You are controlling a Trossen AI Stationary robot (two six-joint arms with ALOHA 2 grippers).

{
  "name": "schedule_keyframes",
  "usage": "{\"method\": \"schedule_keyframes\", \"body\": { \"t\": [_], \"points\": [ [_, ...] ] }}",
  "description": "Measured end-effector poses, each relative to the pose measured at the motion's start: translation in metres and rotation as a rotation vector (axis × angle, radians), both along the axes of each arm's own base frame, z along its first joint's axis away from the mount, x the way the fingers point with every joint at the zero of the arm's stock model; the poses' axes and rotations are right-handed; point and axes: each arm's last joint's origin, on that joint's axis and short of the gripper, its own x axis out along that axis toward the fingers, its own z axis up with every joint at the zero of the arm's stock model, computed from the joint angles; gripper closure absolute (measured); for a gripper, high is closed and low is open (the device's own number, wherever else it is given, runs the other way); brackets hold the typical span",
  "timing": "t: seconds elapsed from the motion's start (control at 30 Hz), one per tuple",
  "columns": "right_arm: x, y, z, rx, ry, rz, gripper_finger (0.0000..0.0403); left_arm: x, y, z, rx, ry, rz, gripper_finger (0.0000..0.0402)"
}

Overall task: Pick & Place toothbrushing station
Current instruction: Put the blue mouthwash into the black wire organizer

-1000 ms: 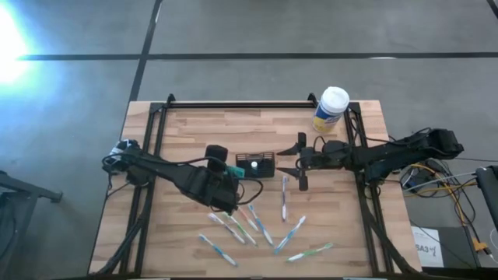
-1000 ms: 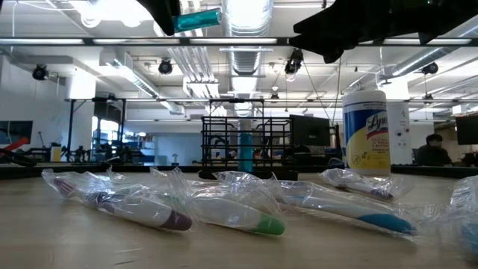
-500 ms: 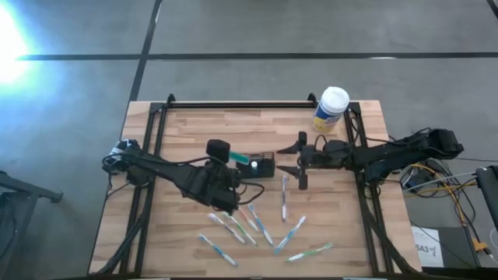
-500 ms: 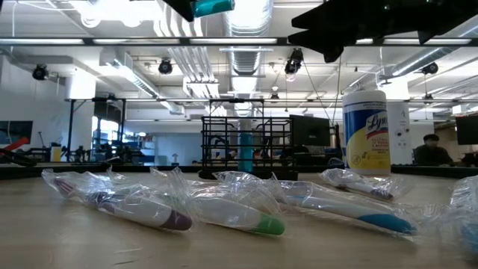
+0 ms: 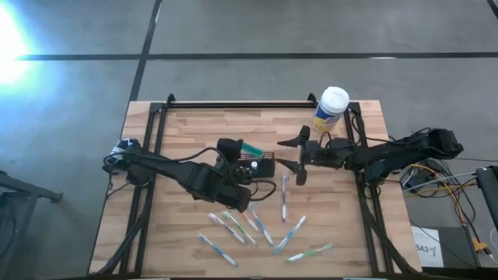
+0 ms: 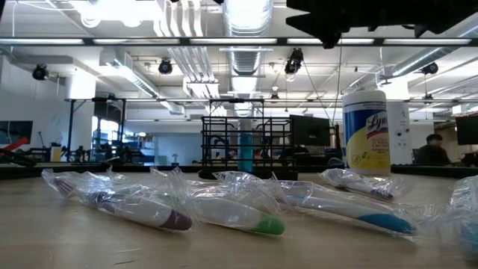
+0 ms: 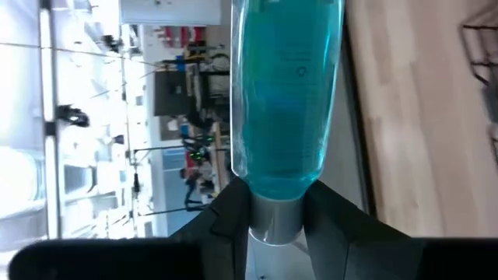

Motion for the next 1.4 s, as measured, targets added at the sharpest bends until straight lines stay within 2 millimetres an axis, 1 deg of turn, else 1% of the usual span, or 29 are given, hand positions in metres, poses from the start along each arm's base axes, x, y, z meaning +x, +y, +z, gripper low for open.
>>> {"method": "schedule_keyframes", "body": {
  "t": [0.2, 0.4, 0.63, 0.83, 1.03, 1.23, 1.4],
  "points": [
    [0.003, 0.0, 0.003, -0.022, -0.063, 0.0, 0.0131, 0.013, 0.008, -0.012, 0.131, 0.066, 0.061, 0.031],
    [0.009, 0.0, -0.003, -0.026, -0.051, 0.003, 0.0132, 0.027, 0.019, -0.024, 0.221, 0.099, 0.128, 0.031],
    [0.021, -0.001, 0.003, -0.02, -0.062, -0.035, 0.0131, 0.037, 0.019, -0.031, 0.249, 0.127, 0.136, 0.031],
    [0.033, -0.002, 0.006, -0.021, -0.045, -0.061, 0.0123, 0.039, 0.018, -0.03, 0.253, 0.129, 0.134, 0.031],
    [0.038, -0.007, 0.008, -0.023, -0.043, -0.088, 0.0117, 0.039, 0.014, -0.03, 0.253, 0.127, 0.123, 0.031],
    [0.039, -0.008, 0.012, -0.044, -0.056, -0.087, 0.0131, 0.039, 0.012, -0.03, 0.237, 0.129, 0.109, 0.031],
    [0.038, -0.007, 0.012, -0.046, -0.055, -0.05, 0.0151, 0.04, 0.012, -0.03, 0.223, 0.12, 0.103, 0.031]
  ]
}}
